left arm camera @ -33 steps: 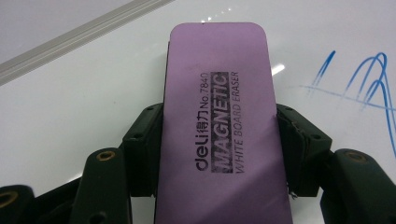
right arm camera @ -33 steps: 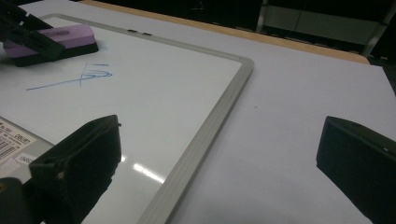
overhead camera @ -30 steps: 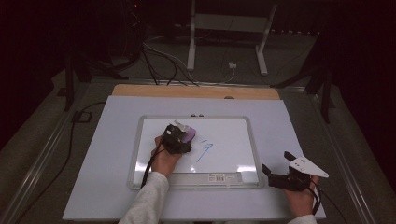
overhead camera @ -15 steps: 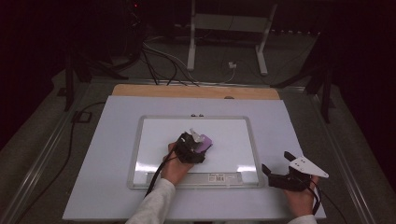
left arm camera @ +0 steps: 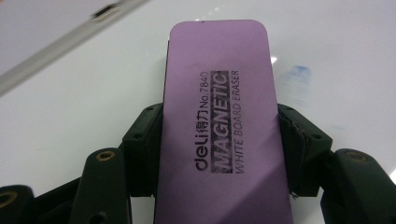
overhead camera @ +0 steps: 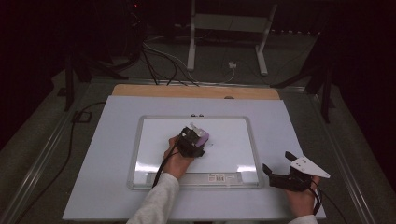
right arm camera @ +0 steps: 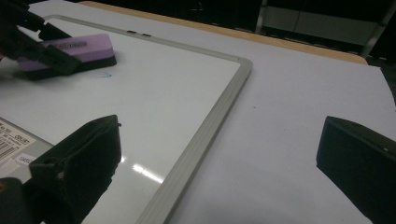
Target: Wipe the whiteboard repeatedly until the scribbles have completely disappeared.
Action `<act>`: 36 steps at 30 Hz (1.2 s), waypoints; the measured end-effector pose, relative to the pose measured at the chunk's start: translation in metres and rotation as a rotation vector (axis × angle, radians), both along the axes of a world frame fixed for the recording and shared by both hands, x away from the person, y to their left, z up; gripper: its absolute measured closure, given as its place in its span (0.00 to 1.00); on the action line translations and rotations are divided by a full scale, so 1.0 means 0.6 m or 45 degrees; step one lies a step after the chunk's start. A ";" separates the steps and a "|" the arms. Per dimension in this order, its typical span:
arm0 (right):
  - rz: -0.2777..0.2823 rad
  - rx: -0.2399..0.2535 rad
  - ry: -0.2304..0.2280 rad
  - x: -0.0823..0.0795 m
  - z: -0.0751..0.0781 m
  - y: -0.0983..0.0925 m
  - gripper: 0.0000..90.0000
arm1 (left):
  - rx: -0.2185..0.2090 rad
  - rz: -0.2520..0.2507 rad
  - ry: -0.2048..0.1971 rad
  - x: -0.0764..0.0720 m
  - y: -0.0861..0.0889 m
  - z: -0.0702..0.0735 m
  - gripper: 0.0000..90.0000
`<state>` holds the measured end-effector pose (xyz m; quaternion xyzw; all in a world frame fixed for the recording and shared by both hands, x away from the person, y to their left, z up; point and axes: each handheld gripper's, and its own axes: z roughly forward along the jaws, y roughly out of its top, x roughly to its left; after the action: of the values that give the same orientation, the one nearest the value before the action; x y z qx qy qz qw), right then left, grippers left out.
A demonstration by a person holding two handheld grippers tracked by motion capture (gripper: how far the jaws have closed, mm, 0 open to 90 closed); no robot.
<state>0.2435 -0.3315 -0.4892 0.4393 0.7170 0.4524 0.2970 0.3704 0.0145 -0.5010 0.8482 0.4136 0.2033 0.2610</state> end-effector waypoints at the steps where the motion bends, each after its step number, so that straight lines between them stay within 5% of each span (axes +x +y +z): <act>1: 0.000 0.000 0.000 0.000 0.000 0.000 0.00 | 0.003 0.026 0.006 0.007 0.003 0.000 0.46; 6: 0.002 -0.001 0.001 0.001 0.000 0.000 0.00 | 0.020 0.046 0.003 0.014 -0.002 0.001 0.46; 10: 0.006 -0.006 0.003 0.002 -0.001 0.003 0.00 | -0.002 -0.008 0.025 0.007 -0.012 0.002 0.46; 18: 0.004 -0.005 0.002 0.002 -0.001 0.001 0.00 | -0.018 -0.213 0.066 -0.035 -0.056 0.005 0.46; 22: 0.005 -0.008 0.002 0.002 -0.001 0.002 0.00 | -0.008 -0.243 0.066 -0.038 -0.061 0.006 0.46; 26: 0.004 -0.008 0.001 0.002 -0.001 0.001 0.00 | -0.011 -0.184 0.049 -0.025 -0.055 0.004 0.46; 31: -0.002 -0.004 -0.002 0.001 0.000 -0.002 0.00 | 0.078 -0.082 0.022 0.000 -0.040 0.007 0.46; 36: -0.006 -0.002 -0.004 0.001 0.000 -0.004 0.00 | 0.078 0.015 0.040 0.022 -0.009 0.007 0.46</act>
<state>0.2440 -0.3338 -0.4891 0.4402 0.7157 0.4519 0.2995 0.3834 0.0093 -0.4966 0.8565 0.4161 0.2040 0.2272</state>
